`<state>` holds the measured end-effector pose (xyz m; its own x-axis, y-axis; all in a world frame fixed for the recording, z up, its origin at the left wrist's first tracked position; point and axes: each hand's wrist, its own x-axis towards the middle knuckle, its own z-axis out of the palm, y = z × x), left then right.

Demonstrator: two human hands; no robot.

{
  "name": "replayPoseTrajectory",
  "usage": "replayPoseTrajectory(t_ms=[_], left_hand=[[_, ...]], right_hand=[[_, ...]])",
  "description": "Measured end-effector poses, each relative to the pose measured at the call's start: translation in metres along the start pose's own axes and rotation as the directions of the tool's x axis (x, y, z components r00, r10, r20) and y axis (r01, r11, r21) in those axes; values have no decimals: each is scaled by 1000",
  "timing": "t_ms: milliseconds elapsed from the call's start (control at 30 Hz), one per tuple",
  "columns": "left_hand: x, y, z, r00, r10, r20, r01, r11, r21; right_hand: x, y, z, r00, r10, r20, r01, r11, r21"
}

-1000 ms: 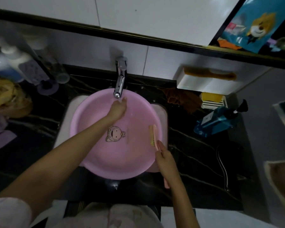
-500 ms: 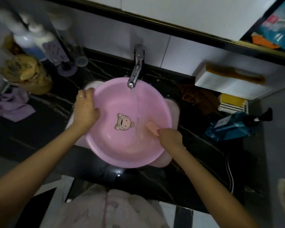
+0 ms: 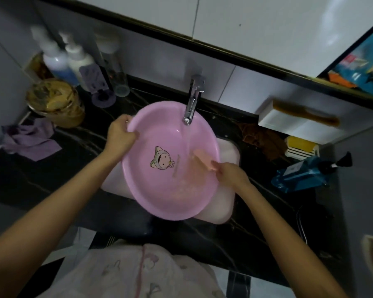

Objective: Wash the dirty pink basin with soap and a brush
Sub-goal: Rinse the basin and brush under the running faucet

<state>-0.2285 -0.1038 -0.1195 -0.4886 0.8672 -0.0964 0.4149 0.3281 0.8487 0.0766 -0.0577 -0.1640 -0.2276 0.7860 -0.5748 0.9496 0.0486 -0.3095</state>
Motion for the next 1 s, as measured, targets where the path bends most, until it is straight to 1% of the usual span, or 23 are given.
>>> replayPoseTrajectory(t_ms=[33, 100, 133, 167, 200, 233, 267, 300, 333, 433, 533, 633, 700, 800, 900, 967, 1000], left_hand=[[2, 3, -3, 1000, 0, -3, 0, 1000, -2], [4, 10, -6, 1000, 1, 12, -2, 1000, 6], [4, 13, -10, 1000, 10, 8, -10, 1000, 12], [5, 15, -12, 1000, 20, 7, -20, 1000, 18], [6, 17, -17, 999, 38, 0, -38, 999, 30], [7, 20, -20, 998, 61, 0, -61, 997, 50], [8, 22, -23, 996, 84, -1, -84, 994, 76], [8, 24, -26, 994, 110, -7, -108, 989, 102], [9, 26, -28, 991, 134, -10, -131, 983, 125], [10, 34, -30, 985, 174, -23, -167, 970, 174], [11, 43, -31, 980, 197, -27, -188, 964, 189], [11, 48, -33, 973, 230, -13, -223, 954, 202], [11, 48, -34, 964, 264, -2, -258, 942, 216], [15, 46, -33, 968, 250, 27, -247, 925, 287], [17, 46, -32, 969, 245, 41, -245, 914, 325], [16, 46, -33, 967, 250, 52, -253, 909, 331], [16, 46, -33, 965, 255, 56, -259, 908, 329]], right_hand=[[2, -2, 0, 1000, 1, -4, -1, 996, 93], [5, -8, -1, 1000, 12, -17, -7, 956, 294], [5, -15, 0, 999, 10, -33, 3, 937, 350], [5, -18, 1, 999, 8, -52, 9, 944, 331], [6, -24, 3, 997, -15, -82, 34, 970, 243], [9, -25, 6, 995, -41, -88, 50, 993, 103], [10, -28, 9, 994, -74, -82, 71, 997, -43], [11, -30, 13, 992, -101, -70, 90, 985, -146], [12, -31, 18, 993, -115, -39, 105, 976, -190], [11, -34, 32, 995, -97, 31, 99, 991, -89], [5, -36, 44, 984, -138, 108, 147, 986, -74], [-10, -41, 53, 968, -166, 186, 146, 982, 117], [-17, -42, 58, 953, -199, 228, 157, 969, 191], [-15, -35, 58, 925, -191, 330, 80, 943, 322], [-7, -28, 48, 902, -195, 385, 74, 949, 307], [7, -25, 38, 908, -197, 370, 96, 957, 273], [15, -24, 34, 922, -175, 346, 86, 962, 258]])
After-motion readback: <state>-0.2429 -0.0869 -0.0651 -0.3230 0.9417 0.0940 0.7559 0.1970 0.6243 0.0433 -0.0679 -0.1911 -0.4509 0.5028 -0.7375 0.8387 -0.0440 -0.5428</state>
